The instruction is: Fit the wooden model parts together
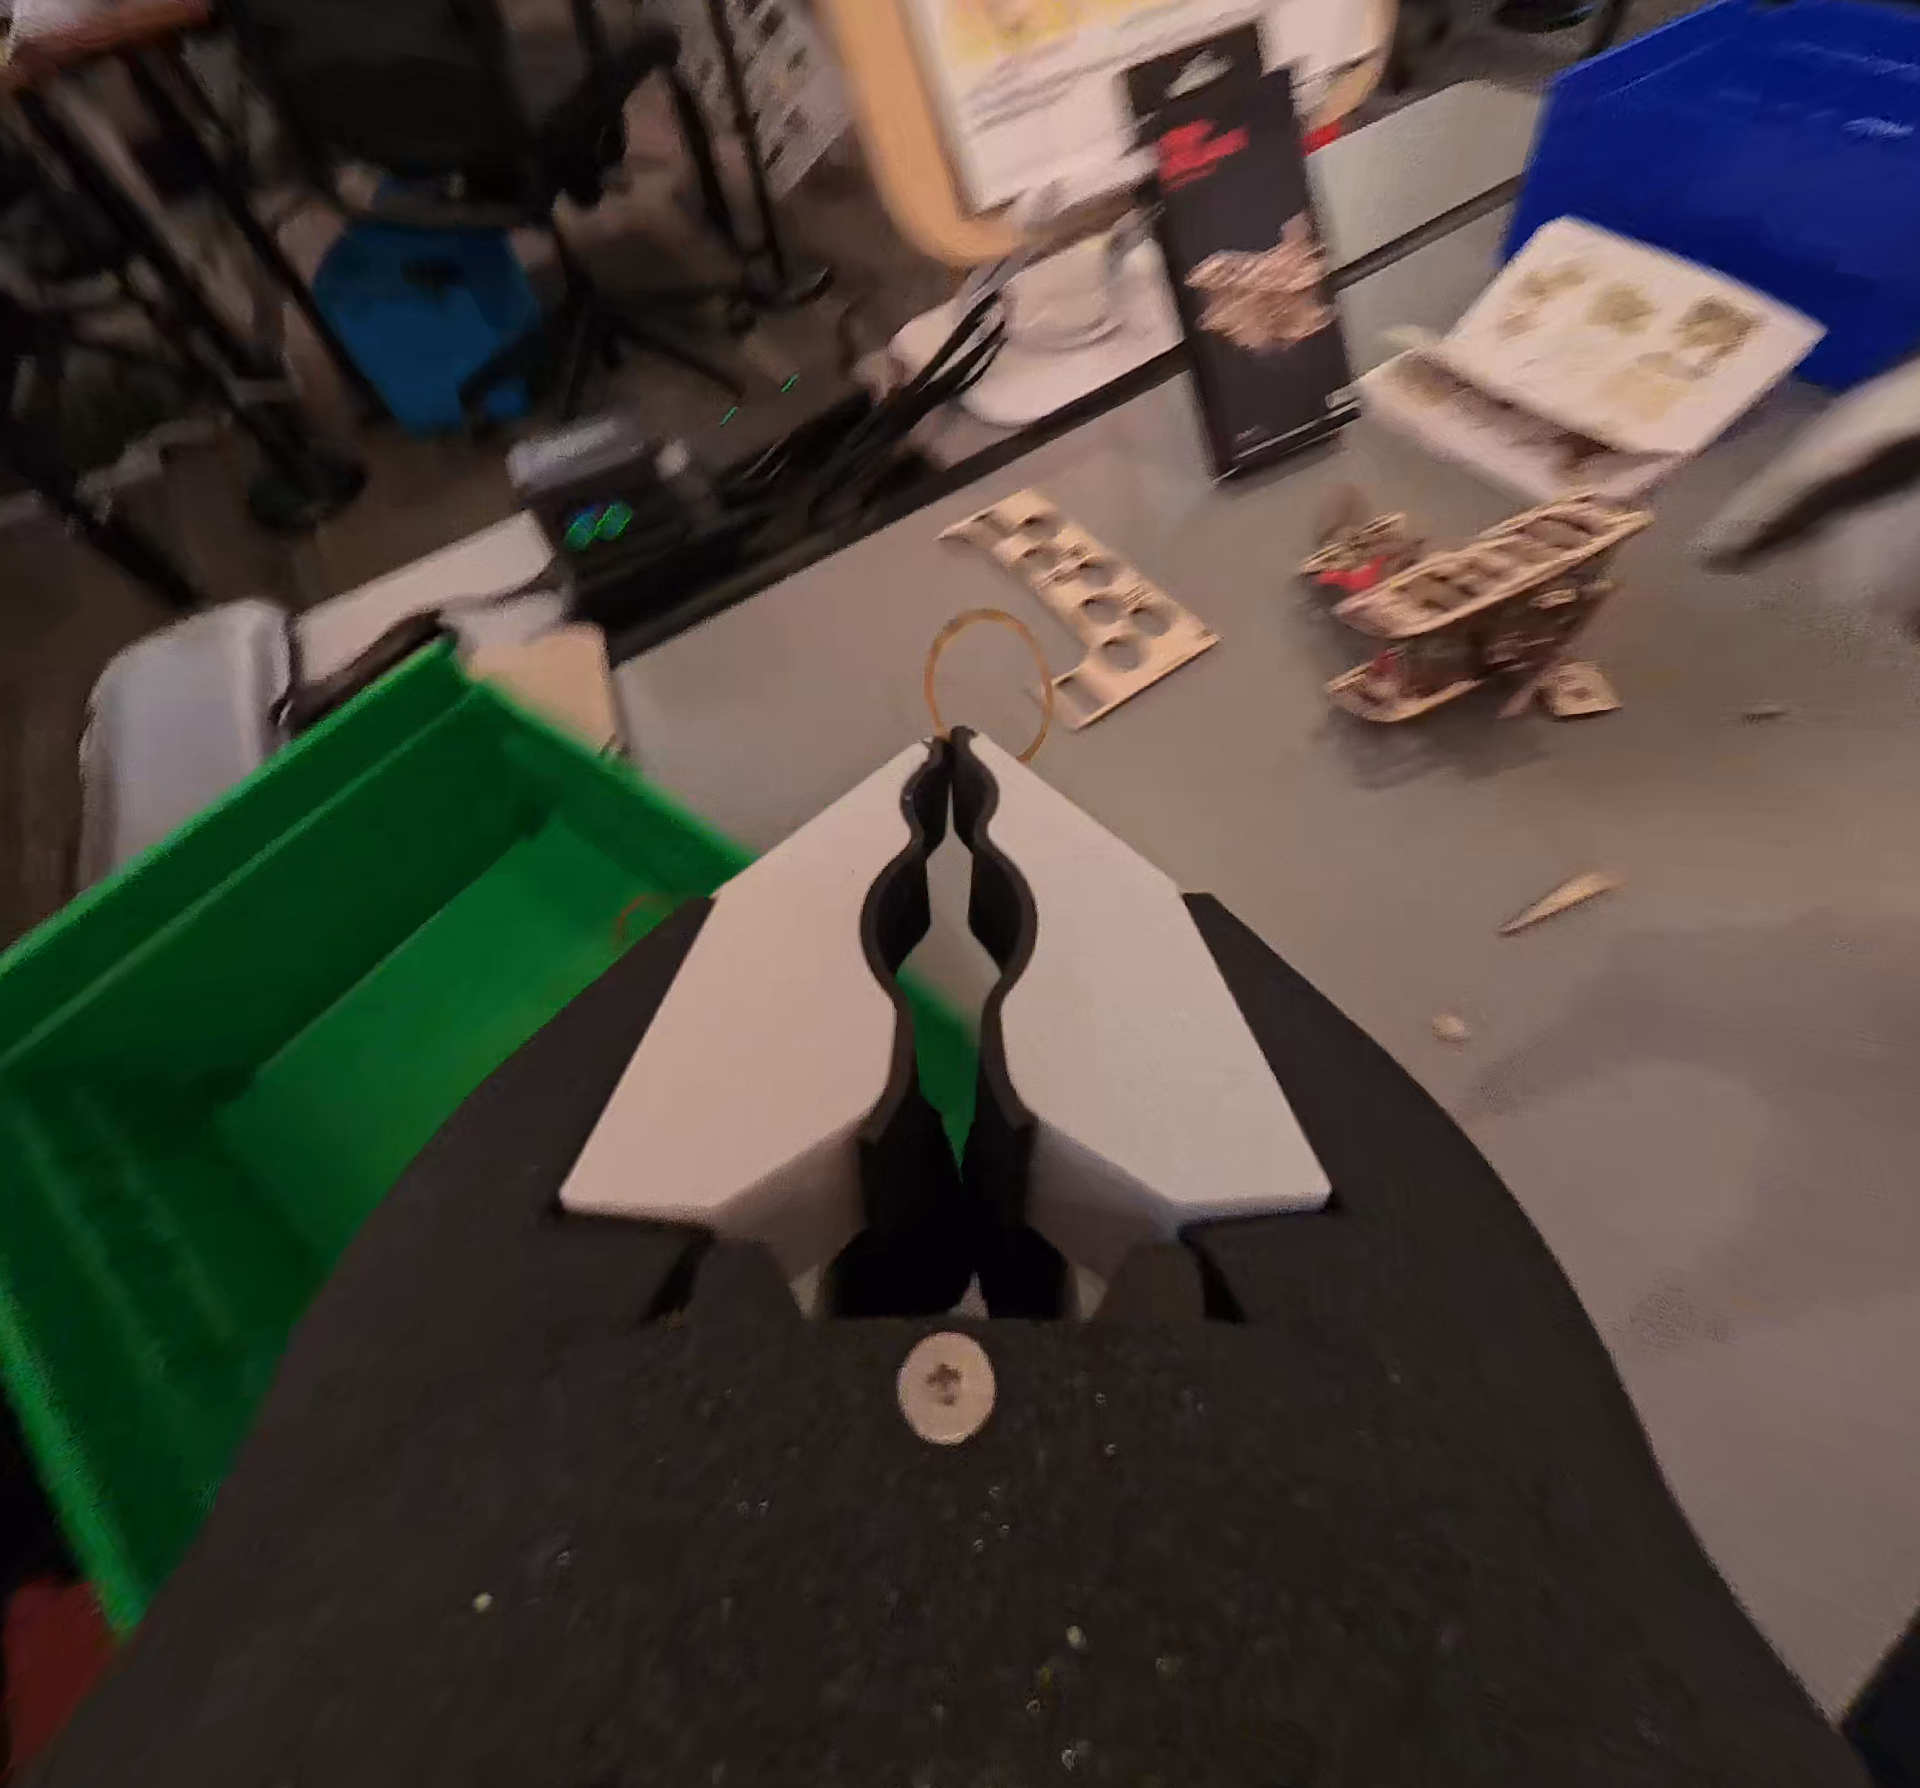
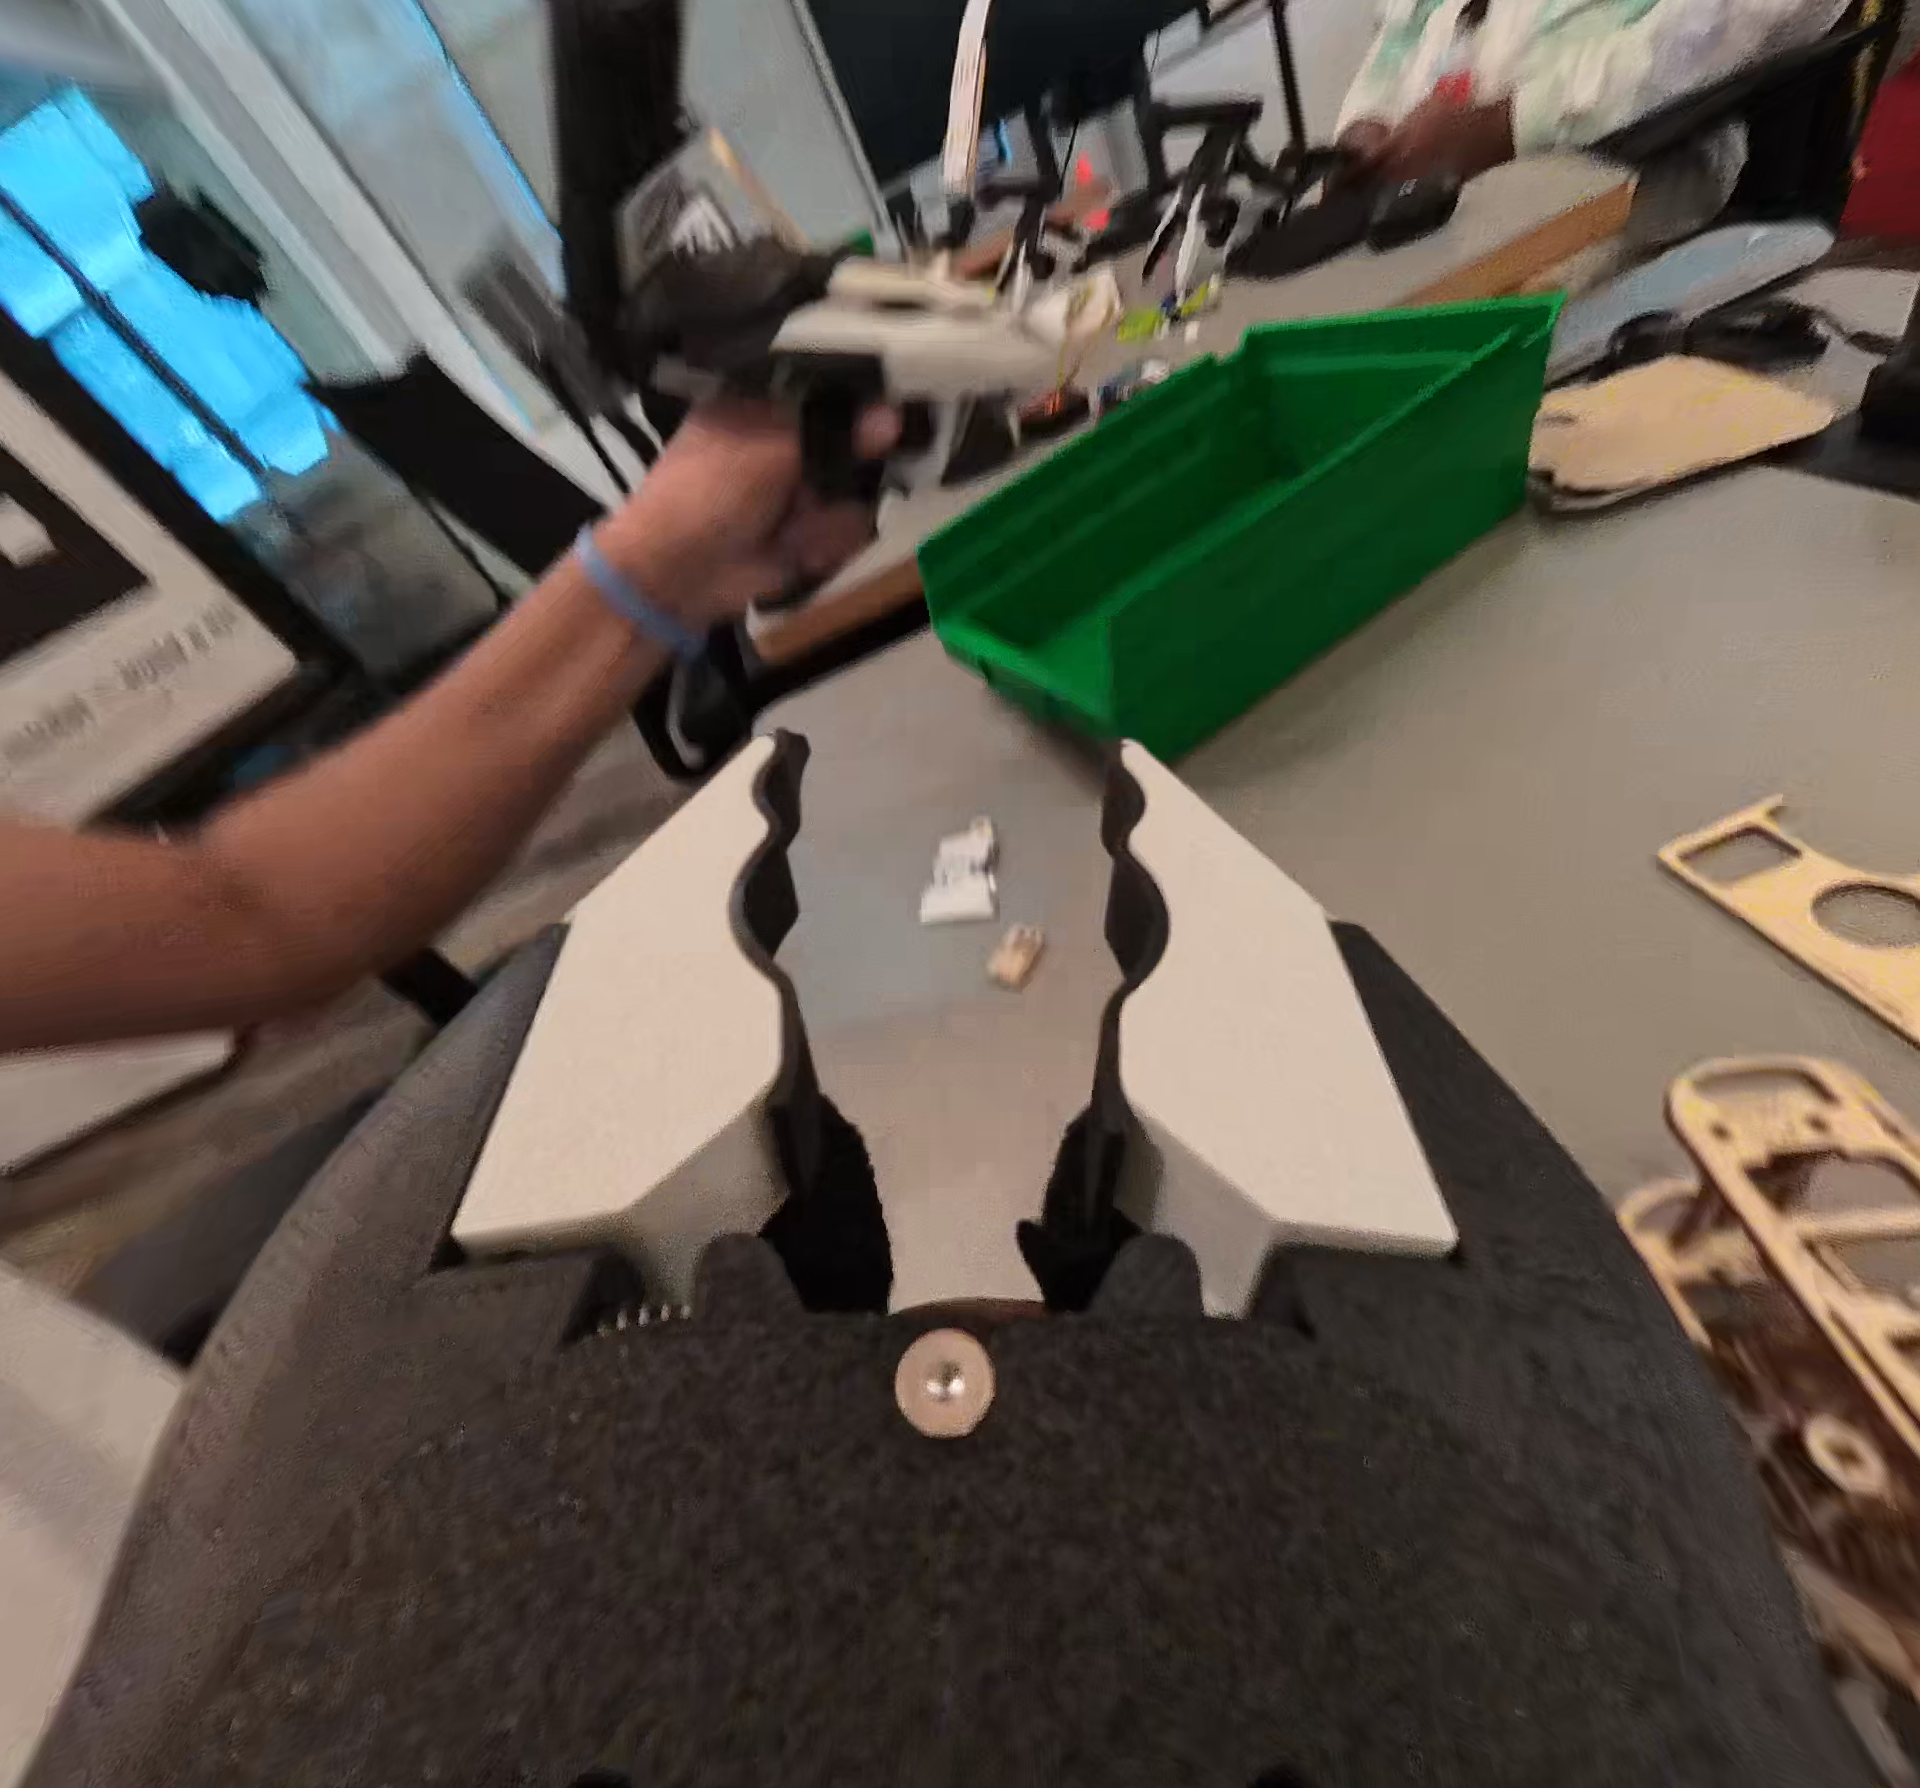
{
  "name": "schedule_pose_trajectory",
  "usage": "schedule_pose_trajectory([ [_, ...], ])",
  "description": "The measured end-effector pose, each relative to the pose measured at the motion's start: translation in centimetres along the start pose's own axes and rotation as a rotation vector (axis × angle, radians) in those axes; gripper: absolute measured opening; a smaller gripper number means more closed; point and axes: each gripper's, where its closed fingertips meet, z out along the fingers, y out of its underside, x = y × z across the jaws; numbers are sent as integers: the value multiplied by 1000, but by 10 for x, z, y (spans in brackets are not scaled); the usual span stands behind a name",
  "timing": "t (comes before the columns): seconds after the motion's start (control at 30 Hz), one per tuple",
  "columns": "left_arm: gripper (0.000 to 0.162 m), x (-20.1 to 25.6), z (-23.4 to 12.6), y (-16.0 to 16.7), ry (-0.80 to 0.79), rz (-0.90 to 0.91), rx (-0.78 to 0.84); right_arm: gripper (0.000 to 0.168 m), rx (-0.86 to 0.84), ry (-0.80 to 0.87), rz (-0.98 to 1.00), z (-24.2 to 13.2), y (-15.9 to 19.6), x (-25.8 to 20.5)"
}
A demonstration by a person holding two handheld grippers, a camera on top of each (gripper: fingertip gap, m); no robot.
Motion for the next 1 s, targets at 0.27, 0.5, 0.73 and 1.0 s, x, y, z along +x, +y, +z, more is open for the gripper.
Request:
schedule_pose_trajectory([
  [0.27, 0, 127, 8, -53, 101, 192, 100, 65, 86, -56, 112, 11, -40, 3],
  [0.5, 0, 163, 25, -55, 85, 339, 54, 40, 178, -130, 196, -11, -47, -2],
  [0.73, 0, 188, 27, -57, 151, 299, 92, 0, 107, -104, 165, -33, -33, 3],
  [1.0, 40, 234, 35, -47, 481, -48, 160, 0, 25, -56, 36, -67, -9, -5],
])
